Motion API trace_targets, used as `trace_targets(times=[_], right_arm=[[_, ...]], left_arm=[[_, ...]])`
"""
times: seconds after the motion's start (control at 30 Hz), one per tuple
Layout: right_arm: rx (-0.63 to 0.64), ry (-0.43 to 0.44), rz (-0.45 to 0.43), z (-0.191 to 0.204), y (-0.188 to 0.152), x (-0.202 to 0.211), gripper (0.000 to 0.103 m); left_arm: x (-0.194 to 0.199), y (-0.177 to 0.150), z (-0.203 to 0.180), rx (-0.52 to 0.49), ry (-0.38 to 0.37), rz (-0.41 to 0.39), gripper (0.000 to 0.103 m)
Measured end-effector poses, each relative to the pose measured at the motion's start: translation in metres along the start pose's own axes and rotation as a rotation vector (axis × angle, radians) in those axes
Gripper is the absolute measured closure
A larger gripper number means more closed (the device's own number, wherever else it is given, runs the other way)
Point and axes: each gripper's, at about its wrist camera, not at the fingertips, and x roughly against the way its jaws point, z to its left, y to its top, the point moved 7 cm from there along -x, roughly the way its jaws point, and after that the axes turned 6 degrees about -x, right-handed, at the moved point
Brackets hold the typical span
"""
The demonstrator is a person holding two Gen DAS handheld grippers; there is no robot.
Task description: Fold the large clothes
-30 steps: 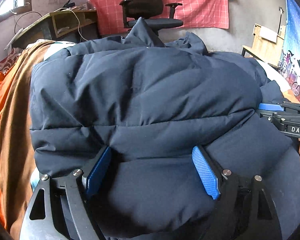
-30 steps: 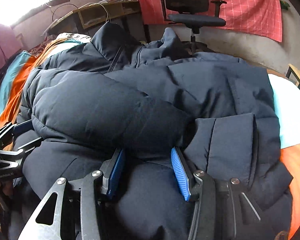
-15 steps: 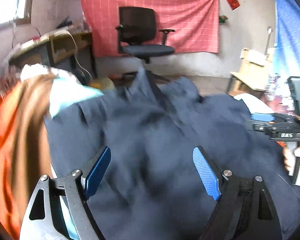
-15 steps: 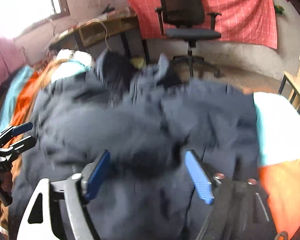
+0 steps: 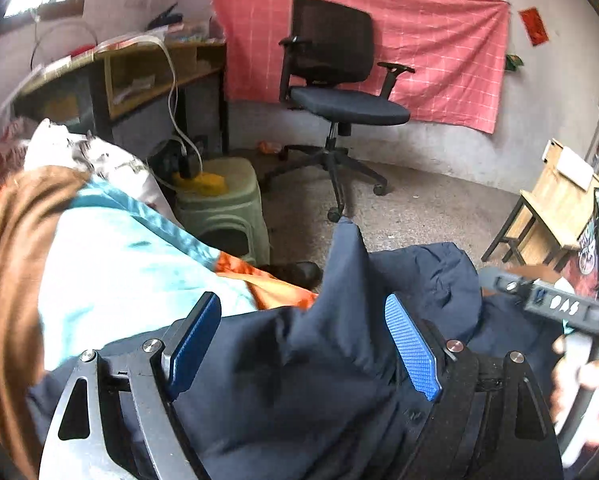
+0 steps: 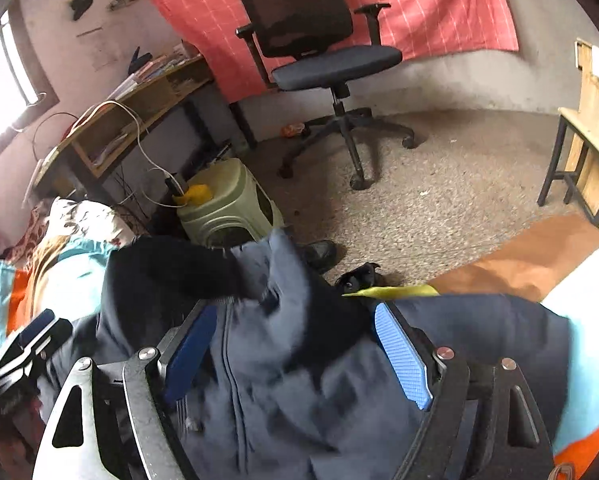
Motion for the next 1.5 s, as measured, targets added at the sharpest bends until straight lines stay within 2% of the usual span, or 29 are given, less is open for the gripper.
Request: trace_targets(times=[0.07, 0.1, 0.13, 0.17, 0.2, 0.23, 0.3, 0.4, 0.57, 0.73, 0.9, 1.07, 1.17, 1.23, 1.4, 1.5], right_arm=[[0.013, -0.004, 0.023, 0.005, 0.005, -0.015, 0.026], [0.029, -0.018, 0.032, 0.008, 0.007, -0.022, 0.027], [0.047, -0.043, 0.043, 0.009, 0.007, -0.030, 0.028], [0.057, -0.064, 0.050, 0.009, 0.007, -0.036, 0.031], [0.058, -0.089, 0.065, 0.007, 0.005, -0.043, 0.039], [0.050, -0.090, 0.072, 0.005, 0.004, -0.046, 0.045], [0.031, -0.084, 0.069, -0.001, 0.000, -0.045, 0.080], [0.035, -0.047, 0.028, -0.004, -0.002, -0.030, 0.091], [0.096, 0.047, -0.043, 0.003, -0.007, 0.022, 0.094], [0.194, 0.104, -0.127, 0.006, -0.028, 0.088, 0.095], [0.306, 0.138, -0.207, 0.003, -0.073, 0.154, 0.096], [0.428, 0.092, -0.267, 0.003, -0.131, 0.192, 0.097], [0.476, 0.056, -0.273, 0.000, -0.160, 0.195, 0.097], [0.503, 0.022, -0.255, -0.003, -0.171, 0.182, 0.098], [0.525, -0.059, -0.188, -0.015, -0.170, 0.129, 0.098], [0.521, -0.105, -0.135, -0.023, -0.167, 0.093, 0.098]], left_arm=[[-0.015, 0.000, 0.000, 0.041, 0.007, 0.039, 0.024], [-0.018, 0.001, 0.000, 0.057, 0.010, 0.050, 0.032], [-0.021, -0.001, 0.001, 0.077, -0.010, 0.050, 0.041], [-0.022, -0.001, 0.001, 0.081, -0.029, 0.048, 0.068], [-0.024, -0.003, 0.000, 0.082, -0.047, 0.059, 0.083], [-0.022, -0.003, 0.002, 0.088, -0.050, 0.060, 0.083], [-0.010, -0.002, -0.001, 0.096, -0.078, 0.008, 0.093], [0.008, -0.001, -0.006, 0.075, -0.104, -0.049, 0.098], [0.065, -0.009, -0.014, 0.010, -0.145, -0.167, 0.099], [0.138, -0.036, -0.024, -0.069, -0.180, -0.249, 0.100], [0.189, -0.067, -0.043, -0.114, -0.204, -0.284, 0.100], [0.216, -0.105, -0.056, -0.121, -0.226, -0.286, 0.100], [0.202, -0.122, -0.058, -0.136, -0.204, -0.249, 0.100], [0.181, -0.126, -0.056, -0.145, -0.172, -0.210, 0.100], [0.123, -0.132, -0.050, -0.179, -0.099, -0.116, 0.100], [0.101, -0.136, -0.045, -0.161, -0.098, -0.088, 0.100]])
